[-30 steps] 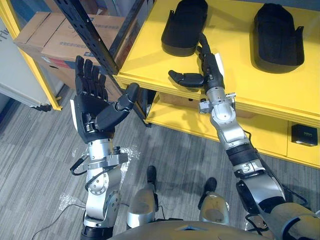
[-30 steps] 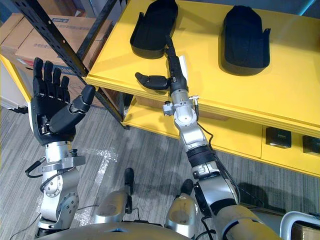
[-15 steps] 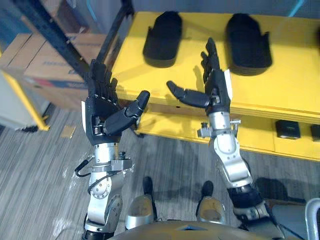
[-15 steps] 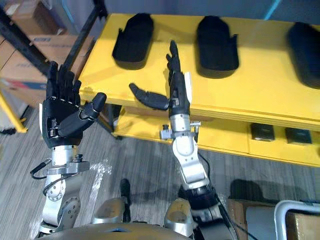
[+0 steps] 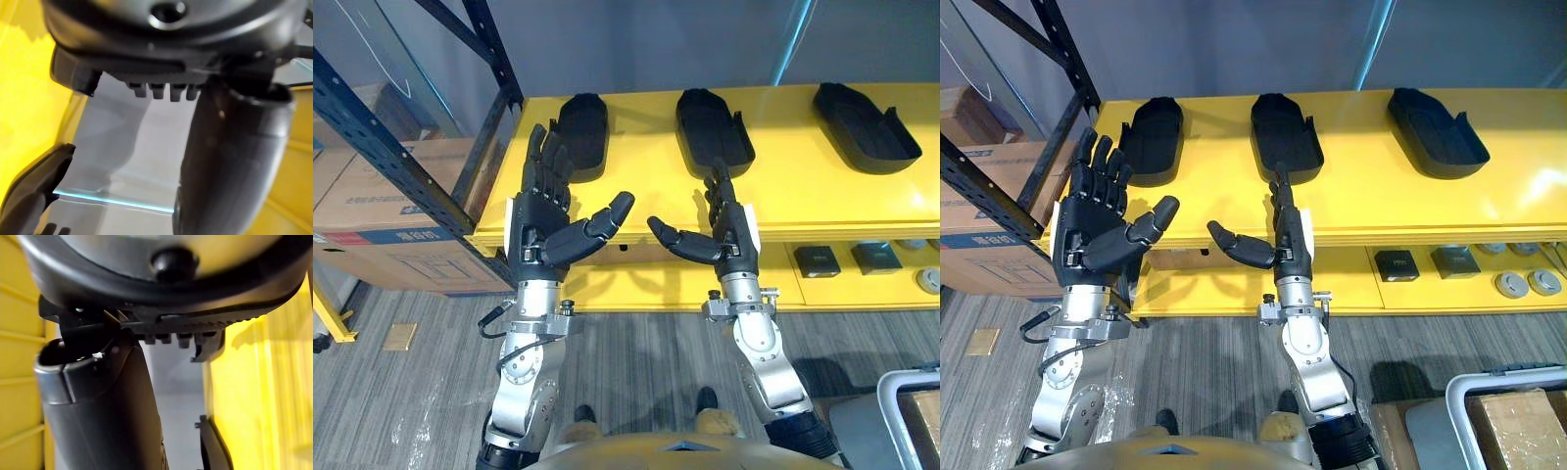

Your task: Walk over and take three plastic housings, then place them on the shelf

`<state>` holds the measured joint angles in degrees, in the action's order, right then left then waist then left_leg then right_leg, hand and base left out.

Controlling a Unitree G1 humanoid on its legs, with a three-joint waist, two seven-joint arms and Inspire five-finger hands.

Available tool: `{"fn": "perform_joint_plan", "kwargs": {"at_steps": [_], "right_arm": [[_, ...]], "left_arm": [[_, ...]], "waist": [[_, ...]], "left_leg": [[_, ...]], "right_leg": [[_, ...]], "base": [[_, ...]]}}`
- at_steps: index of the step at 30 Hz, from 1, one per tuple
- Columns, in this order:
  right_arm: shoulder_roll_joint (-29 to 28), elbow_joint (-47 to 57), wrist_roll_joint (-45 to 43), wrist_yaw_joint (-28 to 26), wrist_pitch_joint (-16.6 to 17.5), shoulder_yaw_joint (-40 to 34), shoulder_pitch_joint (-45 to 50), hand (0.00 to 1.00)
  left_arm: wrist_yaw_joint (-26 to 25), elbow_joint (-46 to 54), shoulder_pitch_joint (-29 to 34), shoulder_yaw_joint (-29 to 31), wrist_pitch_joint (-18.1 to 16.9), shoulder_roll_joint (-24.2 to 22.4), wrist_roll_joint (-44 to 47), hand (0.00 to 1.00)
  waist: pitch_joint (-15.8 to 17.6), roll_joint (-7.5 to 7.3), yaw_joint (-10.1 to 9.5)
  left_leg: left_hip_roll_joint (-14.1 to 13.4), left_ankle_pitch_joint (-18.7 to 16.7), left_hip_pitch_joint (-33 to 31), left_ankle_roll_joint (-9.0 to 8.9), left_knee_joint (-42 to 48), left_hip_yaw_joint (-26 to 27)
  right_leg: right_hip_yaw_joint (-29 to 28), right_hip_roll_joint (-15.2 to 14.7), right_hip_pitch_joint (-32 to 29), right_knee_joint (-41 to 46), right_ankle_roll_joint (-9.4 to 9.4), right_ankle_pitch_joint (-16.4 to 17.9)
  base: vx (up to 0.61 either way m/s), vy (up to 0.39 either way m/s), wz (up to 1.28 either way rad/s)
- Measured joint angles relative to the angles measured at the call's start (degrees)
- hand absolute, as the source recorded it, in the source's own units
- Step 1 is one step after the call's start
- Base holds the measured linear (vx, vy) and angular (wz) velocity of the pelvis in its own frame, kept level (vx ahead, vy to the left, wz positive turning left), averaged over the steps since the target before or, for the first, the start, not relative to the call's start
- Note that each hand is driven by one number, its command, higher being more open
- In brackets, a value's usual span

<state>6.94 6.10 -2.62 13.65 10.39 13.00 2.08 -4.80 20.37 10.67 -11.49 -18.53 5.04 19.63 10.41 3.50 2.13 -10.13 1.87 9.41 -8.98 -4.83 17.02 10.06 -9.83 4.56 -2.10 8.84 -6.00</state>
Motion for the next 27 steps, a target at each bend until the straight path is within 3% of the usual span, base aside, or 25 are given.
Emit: {"fn": "perform_joint_plan", "kwargs": {"at_steps": [15,27], "right_arm": [[0.03,-11.63,0.12,6.79,-2.30,-10.33,-4.54,1.00],[2.20,-17.62,0.15,5.30,-2.30,-14.04,-15.02,1.00]], "left_arm": [[0.08,-0.21,0.14,1.37,1.58,0.51,0.00,1.00],[1.09,-0.20,0.08,2.53,2.71,0.46,-0.01,1.00]], "waist": [[-2.81,0.34,-0.69],[-2.51,1.37,-1.96]], "left_leg": [[0.14,1.27,-2.41,0.25,-0.04,-5.28],[0.74,2.59,-5.38,0.64,-0.02,-7.77]], "right_leg": [[5.01,-0.30,1.52,-0.52,-0.21,0.22],[6.95,-1.26,-1.11,2.33,-0.62,1.42]], "base": [[-0.01,-0.001,0.17],[-0.02,0.004,0.10]]}}
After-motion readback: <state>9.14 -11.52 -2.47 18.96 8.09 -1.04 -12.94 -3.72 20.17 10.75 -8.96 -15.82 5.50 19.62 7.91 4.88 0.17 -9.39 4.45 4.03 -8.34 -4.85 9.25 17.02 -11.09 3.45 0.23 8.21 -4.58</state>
